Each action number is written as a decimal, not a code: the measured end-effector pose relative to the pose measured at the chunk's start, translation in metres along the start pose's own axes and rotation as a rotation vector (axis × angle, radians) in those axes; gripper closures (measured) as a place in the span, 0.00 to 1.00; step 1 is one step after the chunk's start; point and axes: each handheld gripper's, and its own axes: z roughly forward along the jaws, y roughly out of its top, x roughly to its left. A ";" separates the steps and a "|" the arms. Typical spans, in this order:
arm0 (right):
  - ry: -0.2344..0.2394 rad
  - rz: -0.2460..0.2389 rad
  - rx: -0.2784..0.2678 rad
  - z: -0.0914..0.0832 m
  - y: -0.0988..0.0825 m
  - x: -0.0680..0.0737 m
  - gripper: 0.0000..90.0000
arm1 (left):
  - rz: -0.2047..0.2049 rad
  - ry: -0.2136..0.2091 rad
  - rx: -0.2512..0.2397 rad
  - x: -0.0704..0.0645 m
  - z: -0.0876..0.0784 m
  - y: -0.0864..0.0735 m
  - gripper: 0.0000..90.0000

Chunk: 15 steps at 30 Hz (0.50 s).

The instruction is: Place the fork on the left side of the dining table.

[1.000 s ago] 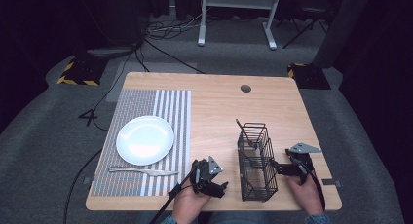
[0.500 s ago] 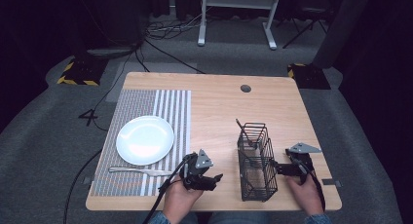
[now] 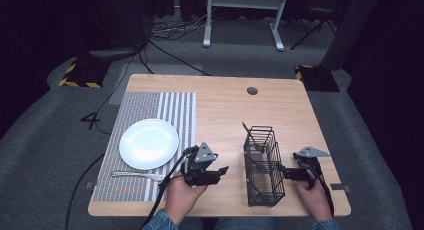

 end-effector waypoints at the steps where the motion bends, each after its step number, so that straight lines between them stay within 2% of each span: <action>1: 0.000 0.000 0.000 0.000 0.000 0.000 0.18 | 0.004 -0.003 -0.005 -0.001 -0.001 0.003 0.54; 4: 0.000 0.000 0.000 0.000 0.000 0.000 0.18 | 0.028 0.017 -0.021 -0.001 -0.004 0.010 0.56; 7: 0.000 0.000 0.000 0.000 0.000 0.000 0.18 | 0.035 0.041 -0.042 0.001 -0.007 0.015 0.57; 10: 0.000 0.000 0.000 0.000 0.000 0.000 0.18 | 0.018 0.066 -0.070 0.010 -0.010 0.022 0.57; 15: -0.003 0.003 0.000 0.000 0.000 0.000 0.18 | -0.002 0.054 -0.079 0.022 -0.011 0.035 0.61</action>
